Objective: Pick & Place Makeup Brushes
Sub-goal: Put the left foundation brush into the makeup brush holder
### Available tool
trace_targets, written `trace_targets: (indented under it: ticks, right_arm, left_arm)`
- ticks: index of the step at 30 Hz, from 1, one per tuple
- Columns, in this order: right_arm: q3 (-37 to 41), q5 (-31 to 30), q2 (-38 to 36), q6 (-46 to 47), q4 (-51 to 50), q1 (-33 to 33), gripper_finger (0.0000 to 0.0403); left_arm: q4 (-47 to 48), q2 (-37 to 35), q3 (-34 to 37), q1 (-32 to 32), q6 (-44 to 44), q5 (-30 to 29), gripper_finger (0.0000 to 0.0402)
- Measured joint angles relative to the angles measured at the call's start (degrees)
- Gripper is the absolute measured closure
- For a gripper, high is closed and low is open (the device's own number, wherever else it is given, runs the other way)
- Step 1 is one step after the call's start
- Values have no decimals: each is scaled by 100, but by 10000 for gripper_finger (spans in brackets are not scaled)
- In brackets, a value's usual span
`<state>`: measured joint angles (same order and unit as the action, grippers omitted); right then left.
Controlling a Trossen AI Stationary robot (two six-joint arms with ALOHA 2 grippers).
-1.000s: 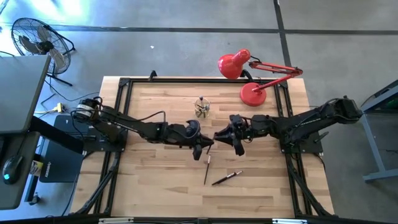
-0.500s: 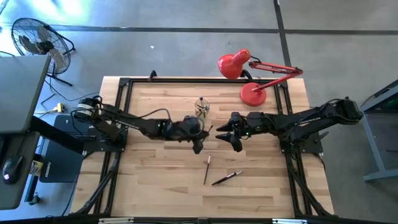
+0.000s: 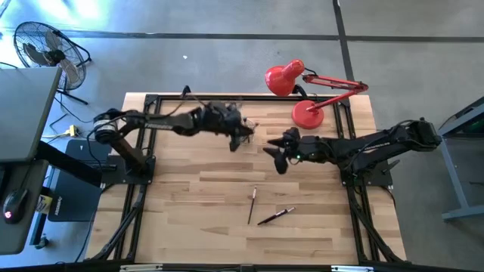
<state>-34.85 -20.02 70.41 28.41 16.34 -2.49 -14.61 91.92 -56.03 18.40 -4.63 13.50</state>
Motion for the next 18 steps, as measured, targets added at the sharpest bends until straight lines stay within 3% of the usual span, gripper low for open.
trace_targets:
  ticks: [10, 18]
  right_arm:
    - [0, -574, 0, 540, -46, 311, 213]
    - [0, -732, 0, 753, -44, 520, 213]
  left_arm:
    - [-1110, 0, -2, 1206, 796, 1754, 389]
    - [-1719, 466, 6, 1388, 1047, 2597, 389]
